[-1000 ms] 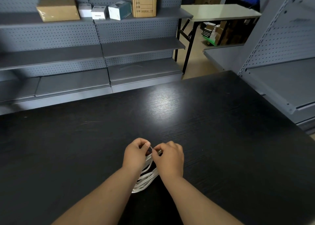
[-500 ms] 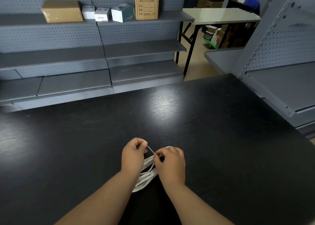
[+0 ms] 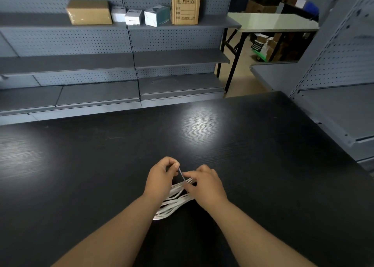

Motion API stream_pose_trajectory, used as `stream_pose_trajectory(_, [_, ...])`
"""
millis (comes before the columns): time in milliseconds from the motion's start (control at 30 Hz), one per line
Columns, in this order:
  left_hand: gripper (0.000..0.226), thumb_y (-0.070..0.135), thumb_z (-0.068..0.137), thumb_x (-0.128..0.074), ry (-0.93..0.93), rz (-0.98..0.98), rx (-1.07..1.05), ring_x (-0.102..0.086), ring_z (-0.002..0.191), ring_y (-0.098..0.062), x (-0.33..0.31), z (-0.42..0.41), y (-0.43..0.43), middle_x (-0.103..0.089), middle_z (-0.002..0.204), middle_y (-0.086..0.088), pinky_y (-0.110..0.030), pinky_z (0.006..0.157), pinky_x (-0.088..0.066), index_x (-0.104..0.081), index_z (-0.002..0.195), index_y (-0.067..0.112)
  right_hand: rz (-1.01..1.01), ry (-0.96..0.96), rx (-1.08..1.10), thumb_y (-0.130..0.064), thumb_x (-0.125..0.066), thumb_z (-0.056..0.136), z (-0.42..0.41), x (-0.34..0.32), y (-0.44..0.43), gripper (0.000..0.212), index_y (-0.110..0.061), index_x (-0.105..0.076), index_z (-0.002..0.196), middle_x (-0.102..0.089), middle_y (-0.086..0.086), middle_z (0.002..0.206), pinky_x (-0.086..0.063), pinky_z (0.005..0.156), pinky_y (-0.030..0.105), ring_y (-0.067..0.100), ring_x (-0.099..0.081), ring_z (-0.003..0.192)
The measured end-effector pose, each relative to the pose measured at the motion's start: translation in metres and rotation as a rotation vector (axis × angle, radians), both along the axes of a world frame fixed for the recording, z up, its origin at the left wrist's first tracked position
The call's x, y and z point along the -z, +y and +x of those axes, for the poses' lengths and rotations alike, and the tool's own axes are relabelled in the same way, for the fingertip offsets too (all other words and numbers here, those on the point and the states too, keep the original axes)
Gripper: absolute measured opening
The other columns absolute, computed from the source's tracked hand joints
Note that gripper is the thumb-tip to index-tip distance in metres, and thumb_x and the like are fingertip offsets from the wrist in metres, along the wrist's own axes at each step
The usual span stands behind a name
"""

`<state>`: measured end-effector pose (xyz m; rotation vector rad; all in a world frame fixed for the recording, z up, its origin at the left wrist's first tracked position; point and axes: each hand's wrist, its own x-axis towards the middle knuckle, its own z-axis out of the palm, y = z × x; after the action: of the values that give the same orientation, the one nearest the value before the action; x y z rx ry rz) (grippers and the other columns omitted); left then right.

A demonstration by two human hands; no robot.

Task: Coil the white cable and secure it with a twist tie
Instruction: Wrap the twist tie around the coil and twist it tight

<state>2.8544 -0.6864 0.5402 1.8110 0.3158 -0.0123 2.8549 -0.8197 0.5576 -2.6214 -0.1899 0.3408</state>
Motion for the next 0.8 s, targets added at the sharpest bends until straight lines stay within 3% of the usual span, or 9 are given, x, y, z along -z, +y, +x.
stream_pose_trajectory(200, [0.020,0.016,0.091,-0.055,0.035,0.047,0.028,-0.060,0.066,-0.001,-0.003,0.004,-0.003,-0.064,0.075,0.008,-0.022,0.071,-0.048,-0.060,0.076,0.027,0.010,-0.016,0.012,-0.032,-0.060,0.089,0.004,0.005,-0.001,0.019,-0.029,-0.070,0.105,-0.050,-0.005,0.118,-0.041,0.089,0.027,0.014,-0.041,0.110])
stream_pose_trajectory(400, [0.013,0.025,0.094,-0.051,0.139,0.171,0.007,-0.061,0.078,-0.012,-0.009,0.004,-0.007,-0.064,0.081,0.006,-0.024,0.067,-0.045,-0.062,0.087,0.024,0.042,-0.102,0.062,-0.032,-0.062,0.088,0.000,0.011,0.001,0.016,-0.029,-0.071,0.101,-0.055,-0.008,0.111,-0.041,0.082,0.020,0.009,-0.043,0.102])
stream_pose_trajectory(533, [0.024,0.029,0.095,-0.050,0.172,0.300,-0.010,-0.061,0.082,-0.020,-0.013,-0.001,-0.014,-0.067,0.084,-0.005,-0.032,0.072,-0.045,-0.066,0.087,0.014,0.081,-0.113,0.082,-0.032,-0.062,0.088,-0.002,0.014,0.001,0.015,-0.028,-0.071,0.099,-0.055,-0.009,0.106,-0.040,0.079,0.019,0.008,-0.043,0.100])
stream_pose_trajectory(667, [0.013,0.027,0.093,-0.054,0.155,0.236,-0.111,-0.058,0.081,-0.005,-0.010,-0.012,-0.024,-0.064,0.085,0.011,-0.022,0.065,-0.044,-0.067,0.091,0.025,0.070,-0.118,0.080,-0.034,-0.062,0.088,-0.002,0.014,0.000,0.017,-0.029,-0.069,0.102,-0.055,-0.009,0.107,-0.039,0.077,0.018,0.009,-0.044,0.101])
stream_pose_trajectory(800, [0.012,0.026,0.091,-0.055,0.145,0.267,-0.155,-0.059,0.078,-0.006,-0.010,-0.013,-0.027,-0.064,0.081,0.012,-0.025,0.068,-0.046,-0.065,0.084,0.029,0.072,-0.077,0.085,-0.038,-0.062,0.087,-0.001,0.013,0.000,0.016,-0.032,-0.069,0.100,-0.053,-0.009,0.109,-0.033,0.075,0.019,0.010,-0.043,0.104])
